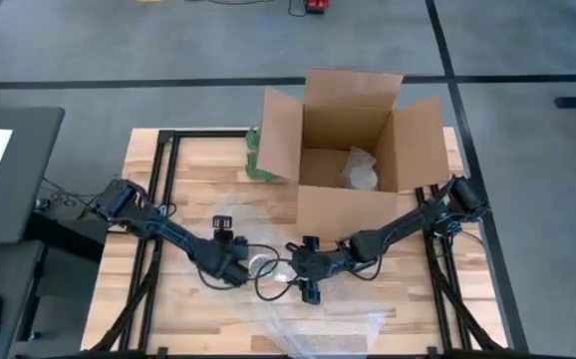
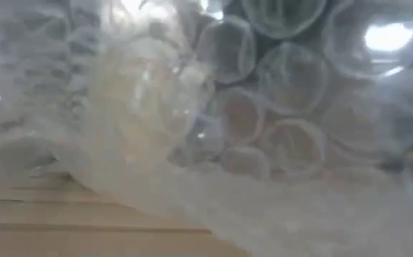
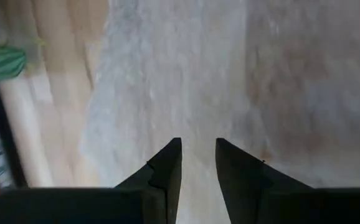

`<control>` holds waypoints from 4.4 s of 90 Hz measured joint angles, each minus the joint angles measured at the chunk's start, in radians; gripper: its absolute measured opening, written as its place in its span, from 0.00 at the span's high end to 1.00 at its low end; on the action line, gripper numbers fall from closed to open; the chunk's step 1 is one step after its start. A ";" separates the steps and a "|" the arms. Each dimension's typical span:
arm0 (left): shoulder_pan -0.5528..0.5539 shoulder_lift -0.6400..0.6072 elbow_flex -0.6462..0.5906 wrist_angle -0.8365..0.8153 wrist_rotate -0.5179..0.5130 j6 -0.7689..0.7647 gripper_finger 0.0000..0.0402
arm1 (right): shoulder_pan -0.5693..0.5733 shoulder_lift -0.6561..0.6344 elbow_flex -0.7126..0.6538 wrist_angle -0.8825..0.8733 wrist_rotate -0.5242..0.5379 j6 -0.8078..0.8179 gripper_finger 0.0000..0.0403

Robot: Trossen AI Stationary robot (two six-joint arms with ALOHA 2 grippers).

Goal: Wrap mug
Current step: Put the orange cup in the bubble wrap

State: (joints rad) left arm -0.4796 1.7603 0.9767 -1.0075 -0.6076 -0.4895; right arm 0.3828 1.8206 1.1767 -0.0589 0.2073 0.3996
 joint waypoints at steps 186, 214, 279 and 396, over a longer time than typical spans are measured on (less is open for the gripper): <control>-0.041 -0.162 -0.362 0.514 -0.027 -0.303 0.81 | -0.052 0.055 0.235 -0.340 0.169 -0.083 0.90; -0.027 -0.286 -0.357 0.289 0.011 -0.281 0.81 | 0.022 0.085 0.180 -0.326 0.124 0.037 0.90; -0.080 -0.743 -0.365 0.055 0.052 -0.783 0.80 | 0.054 0.151 0.112 -0.109 0.207 0.161 0.90; 0.372 -0.745 -0.545 0.059 0.167 -0.646 0.48 | 0.090 0.113 0.204 -0.227 0.155 0.111 0.57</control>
State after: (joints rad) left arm -0.1073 1.0153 0.4315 -0.9484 -0.4403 -1.1358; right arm 0.4729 1.9335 1.3809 -0.2864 0.3622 0.5104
